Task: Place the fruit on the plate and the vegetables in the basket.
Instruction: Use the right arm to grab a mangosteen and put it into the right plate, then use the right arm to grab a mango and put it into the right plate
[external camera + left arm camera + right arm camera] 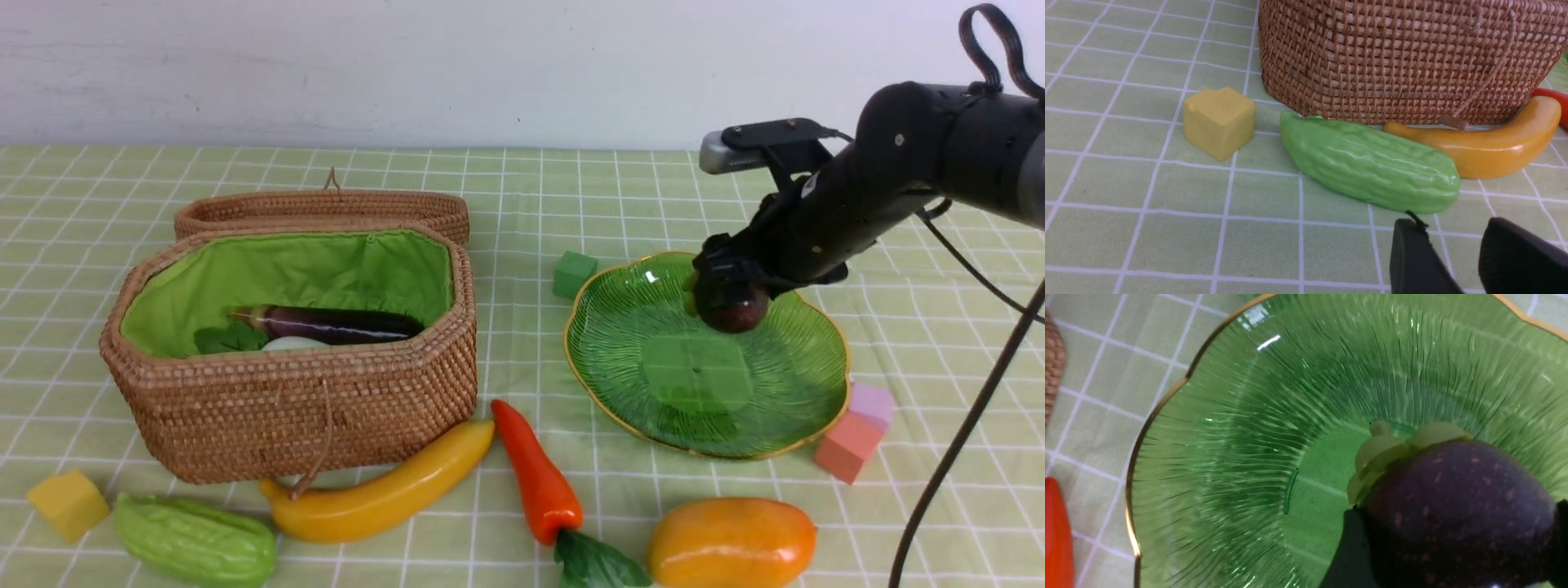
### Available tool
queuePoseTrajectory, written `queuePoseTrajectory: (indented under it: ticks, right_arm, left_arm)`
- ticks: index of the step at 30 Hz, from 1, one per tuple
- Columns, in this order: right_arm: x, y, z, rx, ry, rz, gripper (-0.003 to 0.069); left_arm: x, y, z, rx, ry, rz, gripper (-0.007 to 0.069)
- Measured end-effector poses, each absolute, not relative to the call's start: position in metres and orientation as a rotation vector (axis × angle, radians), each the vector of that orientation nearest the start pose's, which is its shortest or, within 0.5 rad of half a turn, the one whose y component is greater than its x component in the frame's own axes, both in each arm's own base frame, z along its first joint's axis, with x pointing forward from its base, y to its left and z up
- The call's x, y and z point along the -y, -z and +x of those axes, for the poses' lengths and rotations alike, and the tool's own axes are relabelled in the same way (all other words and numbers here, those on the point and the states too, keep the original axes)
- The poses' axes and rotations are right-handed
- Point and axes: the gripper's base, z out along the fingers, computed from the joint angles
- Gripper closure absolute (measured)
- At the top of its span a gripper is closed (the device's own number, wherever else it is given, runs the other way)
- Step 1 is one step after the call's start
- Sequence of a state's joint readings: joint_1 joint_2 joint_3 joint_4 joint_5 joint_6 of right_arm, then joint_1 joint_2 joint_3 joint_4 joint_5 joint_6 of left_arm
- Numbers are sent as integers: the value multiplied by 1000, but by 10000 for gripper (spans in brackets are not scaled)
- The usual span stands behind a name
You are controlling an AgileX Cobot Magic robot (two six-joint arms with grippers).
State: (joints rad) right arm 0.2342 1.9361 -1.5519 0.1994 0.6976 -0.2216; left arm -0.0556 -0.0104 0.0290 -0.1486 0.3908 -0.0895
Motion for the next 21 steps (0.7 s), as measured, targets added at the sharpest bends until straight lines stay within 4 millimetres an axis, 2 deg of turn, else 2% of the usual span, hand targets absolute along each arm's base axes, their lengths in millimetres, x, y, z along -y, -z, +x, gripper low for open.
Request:
queuePoseTrajectory:
  ticks: [4, 9, 15, 21]
  right_arm:
    - [-112, -249, 414, -2502, -204, -596, 96]
    - [-113, -264, 402, -2461, -189, -818, 26]
    - [-113, -274, 398, -2429, -192, -843, 8]
    - [-115, -261, 397, -2492, -237, -881, 38]
  left_arm:
    - [8, -169, 52, -1892, 246, -124, 386]
    - [8, -169, 52, -1892, 246, -124, 386]
    - [8, -169, 52, -1892, 246, -124, 386]
    - [8, -169, 52, -1892, 246, -124, 386]
